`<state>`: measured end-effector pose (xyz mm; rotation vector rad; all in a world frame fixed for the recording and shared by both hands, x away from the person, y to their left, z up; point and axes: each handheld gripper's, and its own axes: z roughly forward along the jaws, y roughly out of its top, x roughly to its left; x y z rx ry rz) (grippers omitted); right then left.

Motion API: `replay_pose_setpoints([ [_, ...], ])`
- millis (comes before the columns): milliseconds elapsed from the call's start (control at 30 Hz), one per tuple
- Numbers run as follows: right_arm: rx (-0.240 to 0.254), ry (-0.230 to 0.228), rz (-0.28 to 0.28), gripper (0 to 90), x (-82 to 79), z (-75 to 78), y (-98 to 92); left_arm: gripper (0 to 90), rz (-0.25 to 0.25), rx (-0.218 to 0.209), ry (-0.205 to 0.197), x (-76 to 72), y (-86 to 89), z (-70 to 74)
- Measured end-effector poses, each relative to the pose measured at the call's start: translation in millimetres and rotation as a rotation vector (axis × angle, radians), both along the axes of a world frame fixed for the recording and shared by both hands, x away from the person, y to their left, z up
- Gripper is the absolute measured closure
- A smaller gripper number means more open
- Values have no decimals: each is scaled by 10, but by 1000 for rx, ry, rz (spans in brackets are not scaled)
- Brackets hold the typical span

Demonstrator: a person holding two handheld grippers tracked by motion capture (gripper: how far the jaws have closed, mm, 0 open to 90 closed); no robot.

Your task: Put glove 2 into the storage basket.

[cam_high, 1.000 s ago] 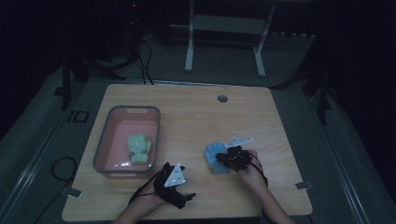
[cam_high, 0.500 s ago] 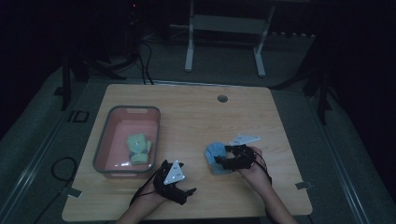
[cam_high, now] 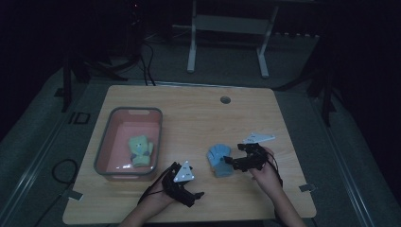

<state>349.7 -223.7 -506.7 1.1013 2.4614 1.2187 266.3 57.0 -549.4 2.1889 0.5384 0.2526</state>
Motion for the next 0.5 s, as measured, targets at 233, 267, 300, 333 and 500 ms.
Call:
replay_pose_setpoints([
  [233,9,38,-7,152,36,-21,-75,56,-52,40,-57,72,-161,55],
  [267,5,38,-4,155,40,-19,-71,58,-65,50,-71,89,-199,71],
  [300,2,35,-6,202,51,-14,-65,59,-73,52,-76,100,-224,80],
  [333,-3,32,-5,242,70,-4,-54,72,-84,49,-83,115,-257,92],
  [500,-3,15,-8,293,144,10,-10,107,-148,59,-124,186,-444,134],
])
